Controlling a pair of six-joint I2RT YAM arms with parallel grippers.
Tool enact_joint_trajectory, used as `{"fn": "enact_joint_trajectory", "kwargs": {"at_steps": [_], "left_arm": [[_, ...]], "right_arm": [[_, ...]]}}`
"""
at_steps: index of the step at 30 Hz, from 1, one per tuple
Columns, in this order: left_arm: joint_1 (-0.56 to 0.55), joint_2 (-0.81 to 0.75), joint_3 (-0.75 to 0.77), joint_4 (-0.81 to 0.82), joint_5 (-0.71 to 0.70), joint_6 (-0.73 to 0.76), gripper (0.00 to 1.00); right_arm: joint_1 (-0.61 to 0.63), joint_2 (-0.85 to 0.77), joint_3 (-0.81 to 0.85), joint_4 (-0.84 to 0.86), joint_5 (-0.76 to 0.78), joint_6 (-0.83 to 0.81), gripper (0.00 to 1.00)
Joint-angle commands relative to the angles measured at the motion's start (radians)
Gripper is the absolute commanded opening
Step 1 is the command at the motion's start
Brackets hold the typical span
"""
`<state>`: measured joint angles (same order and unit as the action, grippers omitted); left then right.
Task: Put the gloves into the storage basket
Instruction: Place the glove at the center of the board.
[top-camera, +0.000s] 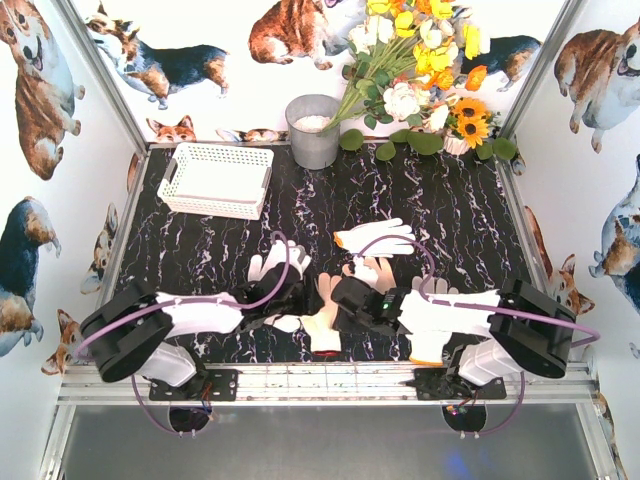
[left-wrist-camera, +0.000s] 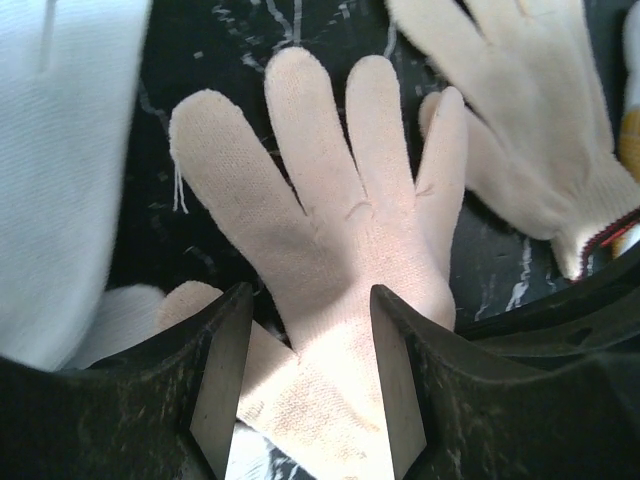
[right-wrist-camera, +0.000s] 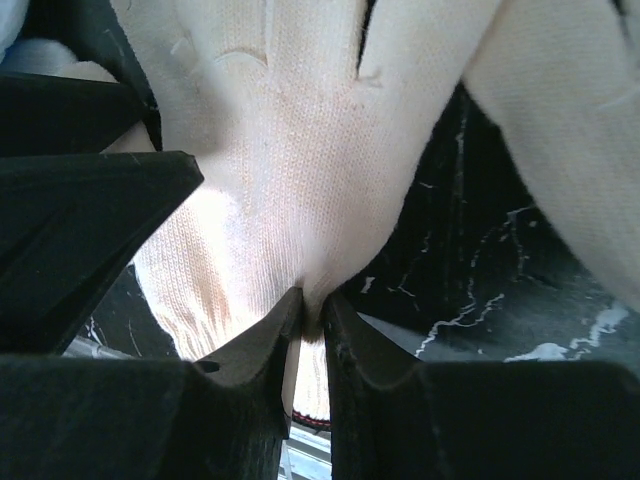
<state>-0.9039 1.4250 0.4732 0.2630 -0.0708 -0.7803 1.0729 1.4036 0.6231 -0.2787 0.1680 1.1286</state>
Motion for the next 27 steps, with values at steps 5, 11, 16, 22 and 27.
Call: {"fn": "enact_joint_trajectory", "kwargs": {"at_steps": [5,11,16,22,27], "left_arm": [[-0.004,-0.09,-0.043,-0.184,-0.108,0.031,0.47],[-0.004,-0.149,0.004,-0.259,-0.11,0.059,0.63],[-0.004,-0.242,0.048,-0.334,-0.118,0.086,0.69],[-0.004,-0.346,0.022,-0.36,-0.07,0.062,0.61],[-0.004,-0.387,-0.058,-0.275,0.012,-0.014,0.47]], "right_arm": [[0.017,0.028,0.036,0.009,-0.001,-0.014,0.2],[0.017,-0.058,0.075,-0.09,0.03,-0.051,0.42],[0.017,-0.141,0.125,-0.164,0.081,-0.088,0.5],[-0.008,-0.154,0.106,-0.058,0.1,-0.111,0.45],[-0.062,-0.104,0.09,0.064,0.011,-0.111,0.3]]}}
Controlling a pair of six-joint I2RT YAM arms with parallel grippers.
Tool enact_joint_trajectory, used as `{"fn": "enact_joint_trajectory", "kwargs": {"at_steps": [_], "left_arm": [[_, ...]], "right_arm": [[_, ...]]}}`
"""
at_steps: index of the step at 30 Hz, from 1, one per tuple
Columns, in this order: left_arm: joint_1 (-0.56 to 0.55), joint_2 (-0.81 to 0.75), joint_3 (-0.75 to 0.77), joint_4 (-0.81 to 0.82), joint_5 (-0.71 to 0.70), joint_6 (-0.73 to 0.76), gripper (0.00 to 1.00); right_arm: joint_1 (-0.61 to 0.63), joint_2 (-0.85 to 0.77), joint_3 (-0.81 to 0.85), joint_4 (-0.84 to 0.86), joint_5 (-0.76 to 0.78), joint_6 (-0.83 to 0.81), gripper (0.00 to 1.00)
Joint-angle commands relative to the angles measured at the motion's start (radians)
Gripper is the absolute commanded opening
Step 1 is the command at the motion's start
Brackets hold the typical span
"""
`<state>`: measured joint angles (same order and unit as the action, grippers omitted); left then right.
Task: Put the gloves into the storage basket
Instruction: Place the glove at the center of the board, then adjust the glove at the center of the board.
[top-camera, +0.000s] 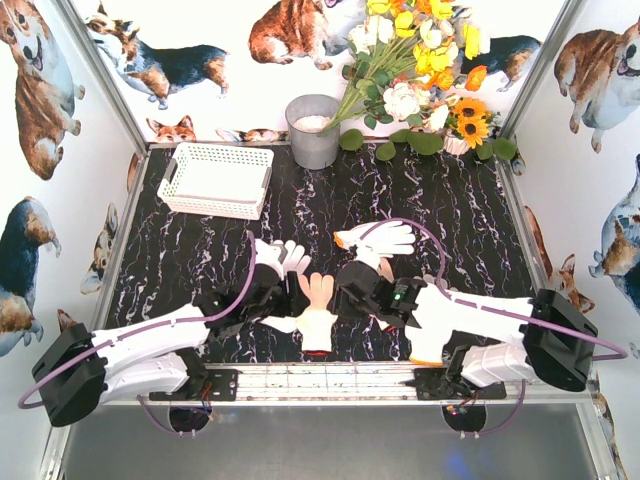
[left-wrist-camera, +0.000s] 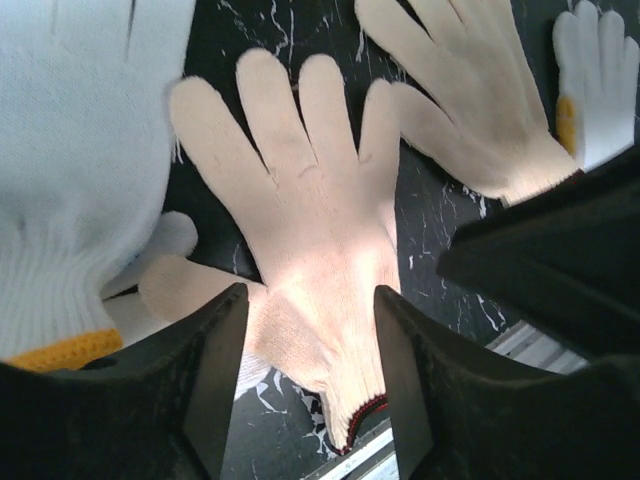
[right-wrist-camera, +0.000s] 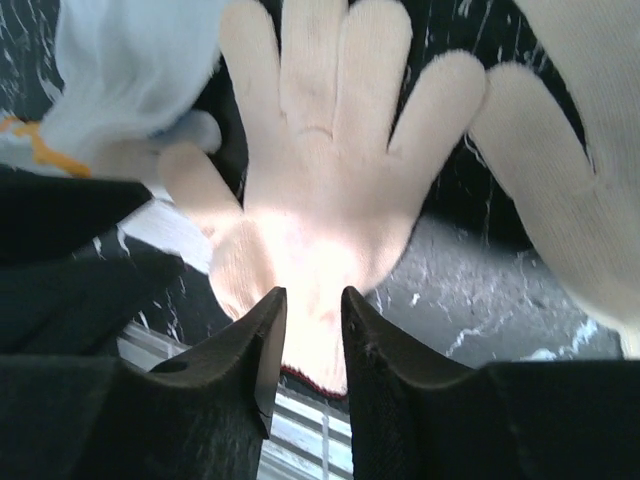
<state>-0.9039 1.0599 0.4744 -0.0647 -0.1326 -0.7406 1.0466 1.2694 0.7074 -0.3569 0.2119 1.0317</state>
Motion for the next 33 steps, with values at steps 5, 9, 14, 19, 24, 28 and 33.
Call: {"fn": "enact_joint_trajectory", "kwargs": {"at_steps": [5,9,14,19,24,28,33], "left_arm": [[-0.007,0.005,-0.135,0.225,0.154,-0.128,0.39],[-0.019,0.068,-0.13,0.271,0.174,-0.137,0.34],[-0.041,0.152,-0.111,0.304,0.188,-0.132,0.32],[-0.057,0.23,-0.101,0.312,0.182,-0.127,0.31],[-0.064,0.284,-0.098,0.34,0.173,-0.137,0.3],[-0.068,0.282,-0.09,0.345,0.147,-0.136,0.35],[-0.069,0.19,-0.07,0.279,0.074,-0.101,0.51]], "right_arm": [[-0.074,0.095,0.004,0.205,-0.081,-0.039,0.26],[-0.102,0.142,0.002,0.212,-0.107,-0.044,0.25],[-0.131,0.183,-0.016,0.226,-0.118,-0.051,0.25],[-0.178,0.215,-0.032,0.221,-0.152,-0.064,0.24],[-0.21,0.209,-0.028,0.196,-0.183,-0.084,0.25],[-0.231,0.185,-0.028,0.186,-0.233,-0.088,0.26],[-0.264,0.079,-0.022,0.132,-0.279,-0.098,0.34]]}}
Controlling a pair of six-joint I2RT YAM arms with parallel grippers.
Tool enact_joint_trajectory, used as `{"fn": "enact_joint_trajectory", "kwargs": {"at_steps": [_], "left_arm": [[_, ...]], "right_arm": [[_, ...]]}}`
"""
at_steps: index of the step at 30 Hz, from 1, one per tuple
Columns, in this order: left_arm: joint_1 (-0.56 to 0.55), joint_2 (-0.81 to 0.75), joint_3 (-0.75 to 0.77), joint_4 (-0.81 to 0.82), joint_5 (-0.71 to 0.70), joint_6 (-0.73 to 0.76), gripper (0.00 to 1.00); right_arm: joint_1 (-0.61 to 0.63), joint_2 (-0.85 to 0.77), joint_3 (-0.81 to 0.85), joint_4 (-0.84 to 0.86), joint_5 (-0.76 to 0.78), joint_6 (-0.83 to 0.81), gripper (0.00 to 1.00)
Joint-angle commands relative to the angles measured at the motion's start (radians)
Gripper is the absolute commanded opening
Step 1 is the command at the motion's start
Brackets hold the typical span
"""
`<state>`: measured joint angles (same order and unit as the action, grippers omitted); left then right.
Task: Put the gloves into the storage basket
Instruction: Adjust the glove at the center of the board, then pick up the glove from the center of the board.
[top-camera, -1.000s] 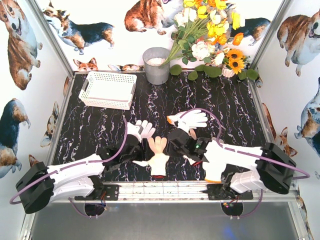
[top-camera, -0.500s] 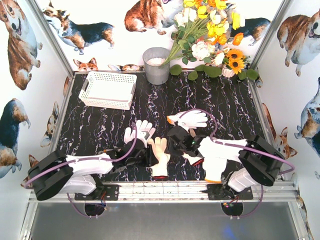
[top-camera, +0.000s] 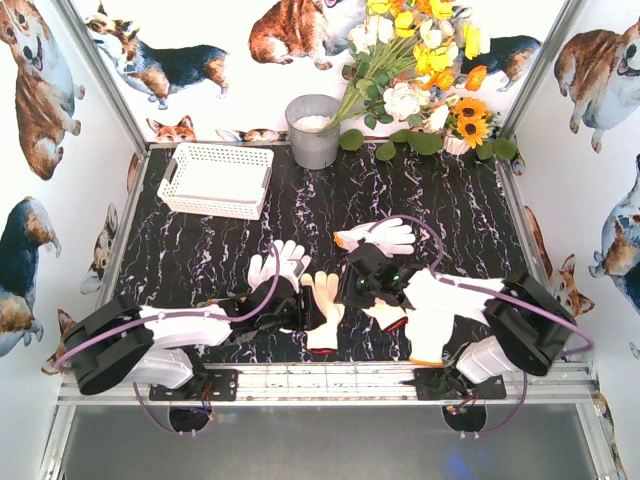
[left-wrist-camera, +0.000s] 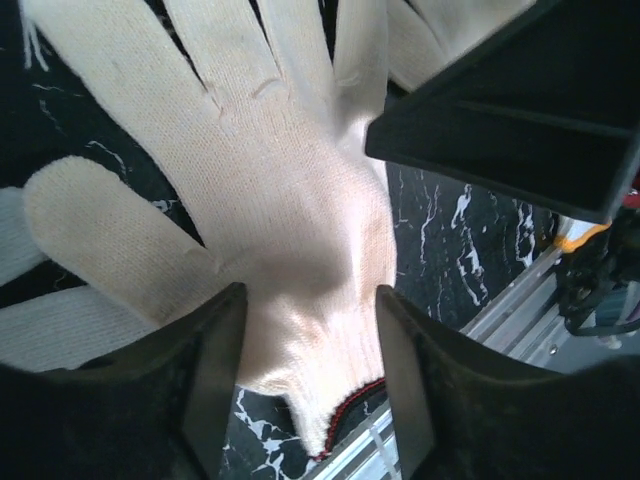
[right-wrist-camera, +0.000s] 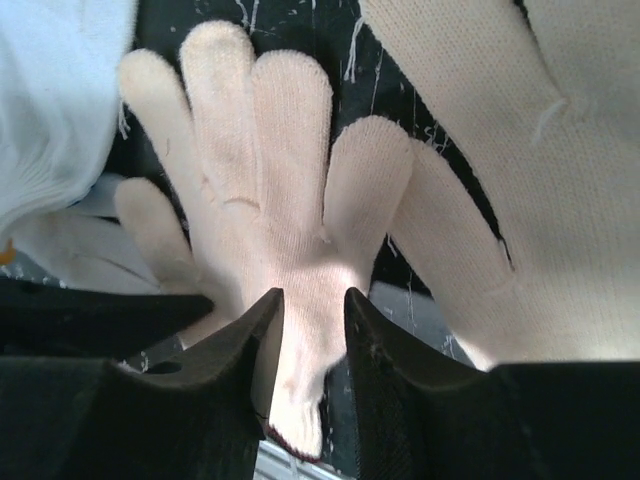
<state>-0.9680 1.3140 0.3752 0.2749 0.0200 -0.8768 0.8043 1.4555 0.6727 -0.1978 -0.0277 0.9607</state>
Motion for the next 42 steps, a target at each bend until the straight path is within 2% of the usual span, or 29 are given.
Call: {"fn": "enact_joint_trajectory", "kwargs": {"at_steps": [1,3,5,8,11,15,20,24,26,33,42], "left_arm": [[-0.005,-0.092,0.042,-0.093,-0.101,0.05,0.55],[-0.005,-0.147,0.082,-0.18,-0.156,0.083,0.65],[-0.003,-0.203,0.118,-0.268,-0.227,0.115,0.75],[0.005,-0.277,0.172,-0.395,-0.318,0.173,0.9],[0.026,-0.317,0.25,-0.507,-0.37,0.259,1.0],[0.124,-0.326,0.348,-0.613,-0.308,0.395,1.0],[0.465,-0.355,0.364,-0.631,-0.097,0.511,1.0],[0.617,-0.398,0.346,-0.668,-0.16,0.577,1.0],[0.641,-0.419,0.327,-0.672,-0.216,0.587,1.0],[0.653,-0.412,0.351,-0.685,-0.259,0.611,1.0],[0.658,-0.421,0.347,-0.677,-0.247,0.61,1.0]], "right_arm": [[-0.027,-0.138,0.021,-0.055,-0.035,-0.036,0.37],[-0.037,-0.216,0.042,-0.131,-0.012,-0.065,0.51],[-0.043,-0.282,0.055,-0.208,0.033,-0.09,0.58],[-0.072,-0.386,0.051,-0.316,0.096,-0.133,0.67],[-0.138,-0.456,0.036,-0.398,0.115,-0.158,0.7],[-0.247,-0.487,-0.002,-0.452,0.082,-0.162,0.71],[-0.335,-0.478,-0.047,-0.436,0.029,-0.174,0.7],[-0.381,-0.449,-0.084,-0.384,-0.009,-0.186,0.71],[-0.399,-0.422,-0.09,-0.37,-0.03,-0.196,0.7],[-0.402,-0.37,-0.079,-0.299,-0.115,-0.206,0.6],[-0.402,-0.373,-0.044,-0.294,-0.079,-0.254,0.61]]}}
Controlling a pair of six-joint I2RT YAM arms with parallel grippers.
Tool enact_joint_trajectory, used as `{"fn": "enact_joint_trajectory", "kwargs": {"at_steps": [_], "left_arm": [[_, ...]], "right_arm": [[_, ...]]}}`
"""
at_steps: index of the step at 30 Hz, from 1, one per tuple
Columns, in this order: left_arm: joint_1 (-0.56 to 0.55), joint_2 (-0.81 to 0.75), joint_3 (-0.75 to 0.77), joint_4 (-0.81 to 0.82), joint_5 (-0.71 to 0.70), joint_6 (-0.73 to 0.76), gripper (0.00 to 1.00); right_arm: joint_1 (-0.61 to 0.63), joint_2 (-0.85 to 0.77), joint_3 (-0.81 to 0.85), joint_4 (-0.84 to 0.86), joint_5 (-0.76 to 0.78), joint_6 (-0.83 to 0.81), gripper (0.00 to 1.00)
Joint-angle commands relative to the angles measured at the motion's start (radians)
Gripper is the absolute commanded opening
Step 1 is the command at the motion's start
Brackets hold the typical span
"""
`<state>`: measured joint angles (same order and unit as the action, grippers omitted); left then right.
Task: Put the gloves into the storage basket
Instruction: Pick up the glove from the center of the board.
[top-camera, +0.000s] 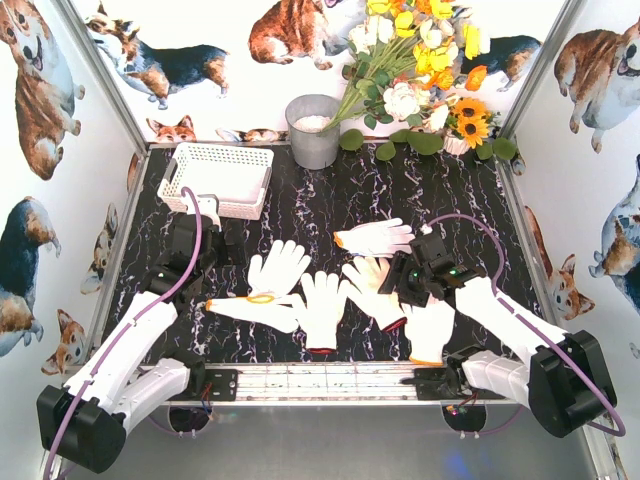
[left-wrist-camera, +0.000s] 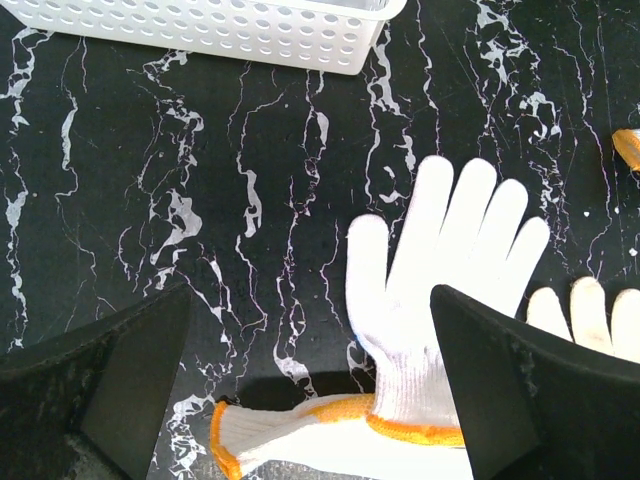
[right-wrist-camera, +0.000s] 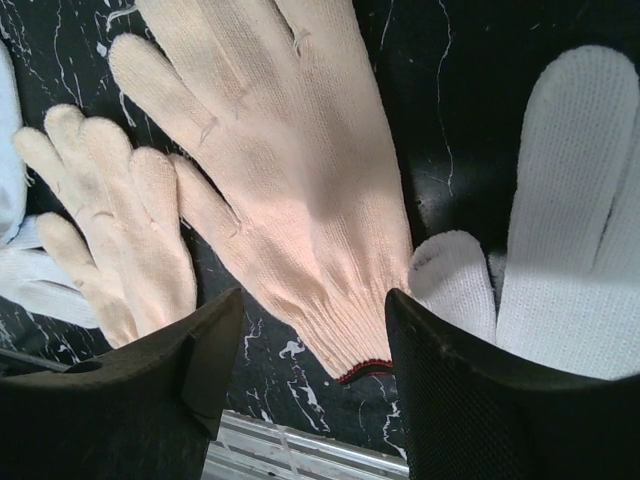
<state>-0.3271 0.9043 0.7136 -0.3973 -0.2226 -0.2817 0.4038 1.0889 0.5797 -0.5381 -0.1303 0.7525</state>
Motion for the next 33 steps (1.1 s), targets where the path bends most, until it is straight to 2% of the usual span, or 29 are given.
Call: {"fn": "enact_joint_trajectory", "kwargs": {"at_steps": [1,10,13,26,33], "left_arm": [[0.018,-0.011,0.009,-0.003,-0.001,0.016,1.0],[0.026,-0.017,0.008,-0.003,-0.004,0.014,1.0],[0.027,-0.017,0.006,-0.002,-0.001,0.012,1.0],[0.029,0.0,0.011,-0.003,0.006,0.015,1.0],[0.03,0.007,0.011,-0.004,0.009,0.015,1.0]], "right_arm": [[-0.002,0.0,0.054,0.039,0.042,-0.047,0.61],[-0.002,0.127,0.067,0.1,0.032,-0.061,0.58],[-0.002,0.174,0.097,0.071,0.059,-0.074,0.56],[-0.003,0.238,0.12,0.045,0.133,-0.101,0.55],[-0.003,0.281,0.123,0.067,0.046,-0.093,0.4]]}}
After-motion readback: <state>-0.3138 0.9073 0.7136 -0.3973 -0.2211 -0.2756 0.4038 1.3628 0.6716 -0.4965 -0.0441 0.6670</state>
